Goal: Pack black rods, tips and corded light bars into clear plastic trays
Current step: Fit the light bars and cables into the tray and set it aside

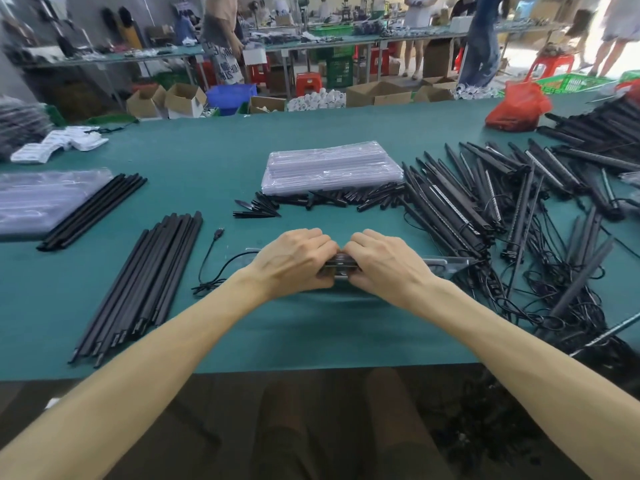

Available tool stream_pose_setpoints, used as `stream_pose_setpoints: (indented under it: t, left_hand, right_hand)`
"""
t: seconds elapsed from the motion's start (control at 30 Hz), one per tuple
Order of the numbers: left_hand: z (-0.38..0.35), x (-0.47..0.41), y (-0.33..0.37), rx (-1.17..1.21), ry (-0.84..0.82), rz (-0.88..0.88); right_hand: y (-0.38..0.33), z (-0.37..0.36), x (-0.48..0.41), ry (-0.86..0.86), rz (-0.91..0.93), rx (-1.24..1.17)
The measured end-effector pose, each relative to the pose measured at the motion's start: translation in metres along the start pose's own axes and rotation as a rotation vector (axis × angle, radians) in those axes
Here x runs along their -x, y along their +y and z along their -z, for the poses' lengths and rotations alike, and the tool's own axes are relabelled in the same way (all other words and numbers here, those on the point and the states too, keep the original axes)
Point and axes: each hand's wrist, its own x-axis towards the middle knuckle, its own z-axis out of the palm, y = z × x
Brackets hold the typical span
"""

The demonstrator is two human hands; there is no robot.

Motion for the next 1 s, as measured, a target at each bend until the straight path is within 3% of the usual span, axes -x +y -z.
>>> stream_pose_setpoints:
  t: [0.67,1.0]
  left_hand:
    - [0.0075,-0.0056,-0.0016,0.189,-0.02,0.084]
    - [0.0015,0.0007,0.003,0.038,0.014,0.005]
  right_hand:
    - [0.0065,0.007,-0.0087,-0.06,0.0,-0.128]
    - [0.0041,0.0018,-0.002,-0.023,0.008,-0.094]
